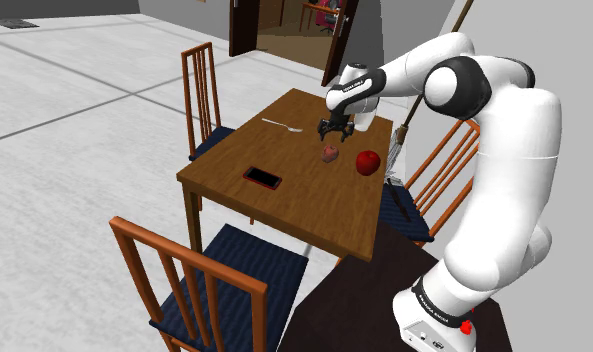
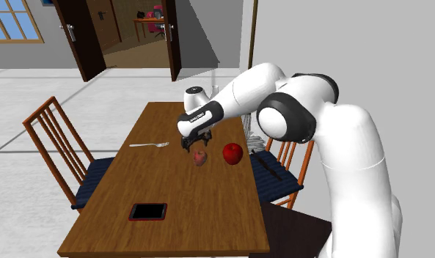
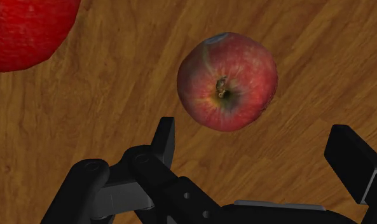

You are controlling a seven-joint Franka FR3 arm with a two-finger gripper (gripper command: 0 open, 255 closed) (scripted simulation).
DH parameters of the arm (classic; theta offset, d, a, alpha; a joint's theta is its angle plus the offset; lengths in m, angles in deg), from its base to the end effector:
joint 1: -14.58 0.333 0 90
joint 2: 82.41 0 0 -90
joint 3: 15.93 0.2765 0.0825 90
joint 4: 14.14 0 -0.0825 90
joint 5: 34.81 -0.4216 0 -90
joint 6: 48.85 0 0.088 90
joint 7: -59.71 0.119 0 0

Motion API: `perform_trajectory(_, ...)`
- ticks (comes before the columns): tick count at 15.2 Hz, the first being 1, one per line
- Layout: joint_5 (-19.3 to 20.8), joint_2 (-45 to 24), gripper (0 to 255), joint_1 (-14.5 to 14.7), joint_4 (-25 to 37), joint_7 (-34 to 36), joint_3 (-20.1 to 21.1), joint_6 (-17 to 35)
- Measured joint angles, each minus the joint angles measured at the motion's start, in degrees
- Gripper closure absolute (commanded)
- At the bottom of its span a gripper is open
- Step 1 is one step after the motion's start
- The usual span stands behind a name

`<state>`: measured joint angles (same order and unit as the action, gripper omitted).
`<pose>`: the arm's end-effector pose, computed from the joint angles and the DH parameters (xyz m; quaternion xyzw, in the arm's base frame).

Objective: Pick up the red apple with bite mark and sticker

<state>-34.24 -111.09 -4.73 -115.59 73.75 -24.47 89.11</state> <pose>0.6073 -0.3158 0.2249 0.9361 -0.3423 0.0656 0.0467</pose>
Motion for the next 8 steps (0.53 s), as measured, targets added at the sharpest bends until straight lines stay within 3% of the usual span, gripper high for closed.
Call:
perform_trajectory(3, -0.75, -4.61, 0, -1.14, 4.74, 0.53, -0.38, 0.00)
perform_trajectory(8, -1.16, -7.65, 0, -1.72, 5.40, 0.42, -0.25, 2.42)
